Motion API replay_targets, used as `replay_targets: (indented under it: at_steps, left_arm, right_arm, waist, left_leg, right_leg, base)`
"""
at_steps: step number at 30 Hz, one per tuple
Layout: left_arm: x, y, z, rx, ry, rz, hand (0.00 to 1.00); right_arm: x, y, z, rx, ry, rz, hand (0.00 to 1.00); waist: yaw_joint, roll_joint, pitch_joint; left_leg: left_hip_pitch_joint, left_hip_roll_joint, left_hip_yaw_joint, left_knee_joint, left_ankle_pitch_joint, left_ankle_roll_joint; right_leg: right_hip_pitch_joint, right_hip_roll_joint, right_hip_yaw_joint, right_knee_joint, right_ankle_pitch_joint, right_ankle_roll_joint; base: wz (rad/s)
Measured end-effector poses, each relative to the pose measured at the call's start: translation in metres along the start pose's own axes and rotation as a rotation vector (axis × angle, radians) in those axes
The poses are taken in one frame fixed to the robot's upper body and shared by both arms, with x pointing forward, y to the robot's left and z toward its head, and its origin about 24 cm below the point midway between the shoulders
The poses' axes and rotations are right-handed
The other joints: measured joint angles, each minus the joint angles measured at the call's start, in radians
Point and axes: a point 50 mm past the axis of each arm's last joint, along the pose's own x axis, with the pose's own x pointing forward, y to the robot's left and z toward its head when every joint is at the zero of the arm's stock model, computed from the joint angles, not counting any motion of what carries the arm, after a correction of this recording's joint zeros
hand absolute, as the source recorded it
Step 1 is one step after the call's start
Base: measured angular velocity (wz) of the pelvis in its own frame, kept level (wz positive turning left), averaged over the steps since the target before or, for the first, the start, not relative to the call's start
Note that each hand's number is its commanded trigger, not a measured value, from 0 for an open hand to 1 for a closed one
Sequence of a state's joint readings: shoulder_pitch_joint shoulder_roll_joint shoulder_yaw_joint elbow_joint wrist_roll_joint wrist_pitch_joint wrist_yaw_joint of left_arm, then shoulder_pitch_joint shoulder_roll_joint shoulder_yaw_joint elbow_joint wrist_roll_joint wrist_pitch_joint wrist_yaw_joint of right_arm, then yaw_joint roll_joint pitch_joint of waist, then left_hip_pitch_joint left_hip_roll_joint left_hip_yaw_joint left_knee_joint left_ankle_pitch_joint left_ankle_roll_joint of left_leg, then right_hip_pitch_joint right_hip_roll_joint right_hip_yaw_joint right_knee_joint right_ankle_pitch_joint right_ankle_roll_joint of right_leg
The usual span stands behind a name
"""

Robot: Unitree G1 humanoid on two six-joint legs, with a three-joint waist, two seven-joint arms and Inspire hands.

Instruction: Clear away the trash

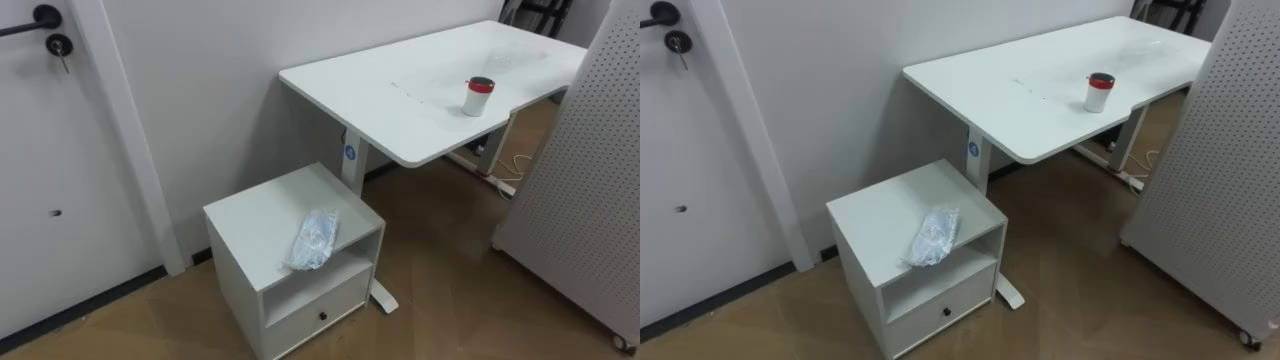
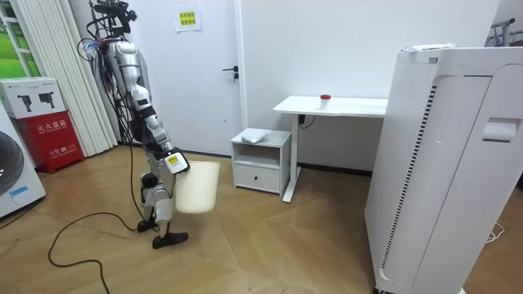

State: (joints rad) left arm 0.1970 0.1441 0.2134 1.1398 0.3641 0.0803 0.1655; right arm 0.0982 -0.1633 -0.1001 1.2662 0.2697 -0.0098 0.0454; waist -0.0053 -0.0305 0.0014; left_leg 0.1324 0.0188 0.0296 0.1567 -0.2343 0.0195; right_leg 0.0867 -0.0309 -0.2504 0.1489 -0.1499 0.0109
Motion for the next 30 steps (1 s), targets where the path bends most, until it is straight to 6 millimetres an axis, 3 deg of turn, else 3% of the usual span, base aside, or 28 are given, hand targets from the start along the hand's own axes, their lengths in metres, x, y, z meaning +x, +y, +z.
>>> replay_targets:
  at_steps: [10, 19, 24, 26, 28, 30]
  left_arm:
    - [-0.004, -0.008, -0.023, 0.012, 0.073, -0.028, 0.0]
    - [-0.004, -0.007, -0.023, 0.007, 0.082, -0.017, 0.0]
    - [-0.004, -0.008, -0.021, 0.01, 0.085, -0.021, 0.0]
    - [-0.004, -0.008, -0.023, 0.017, 0.097, -0.028, 0.0]
    - [-0.003, -0.006, -0.025, 0.033, 0.107, -0.047, 0.0]
    - [-0.003, -0.003, -0.026, 0.038, 0.111, -0.055, 0.0]
  right_arm:
    - [0.0, 0.0, 0.0, 0.0, 0.003, 0.001, 1.0]
    - [0.0, 0.0, -0.001, -0.001, 0.006, 0.001, 1.0]
    - [0.0, 0.0, -0.001, -0.005, 0.013, 0.003, 1.0]
    - [0.0, 0.001, -0.001, -0.012, 0.016, 0.006, 1.0]
    - [0.0, 0.002, 0.001, -0.015, 0.016, 0.009, 1.0]
    - [0.001, 0.004, 0.003, -0.021, 0.016, 0.023, 1.0]
  waist:
    - [0.009, 0.007, -0.0014]
    - [0.012, 0.005, 0.0003]
    - [0.014, 0.0, -0.0031]
    - [0.014, -0.003, -0.0014]
    - [0.017, -0.012, 0.0016]
    - [0.035, -0.023, 0.0039]
  left_leg:
    - [-0.001, 0.0, -0.009, 0.003, 0.0, 0.0]
    - [-0.007, 0.004, -0.003, -0.005, 0.0, 0.0]
    - [-0.019, 0.005, 0.002, 0.004, -0.003, -0.002]
    - [-0.034, 0.006, 0.004, 0.052, -0.016, -0.01]
    - [-0.079, 0.021, 0.024, 0.19, -0.073, -0.022]
    - [-0.13, 0.034, 0.054, 0.343, -0.098, -0.04]
  right_leg:
    - [0.002, -0.002, -0.004, 0.001, 0.0, 0.0]
    - [-0.009, 0.0, -0.001, 0.003, -0.001, -0.001]
    - [-0.019, 0.001, -0.002, 0.01, -0.007, -0.003]
    - [-0.026, -0.007, -0.007, 0.049, -0.034, -0.004]
    - [-0.055, -0.011, -0.009, 0.147, -0.096, -0.014]
    - [-0.08, -0.012, 0.003, 0.214, -0.144, -0.029]
  base:
    - [0.01]
    - [-0.01]
    - [0.0]
    - [0.05]
    - [0.03]
    - [-0.12]
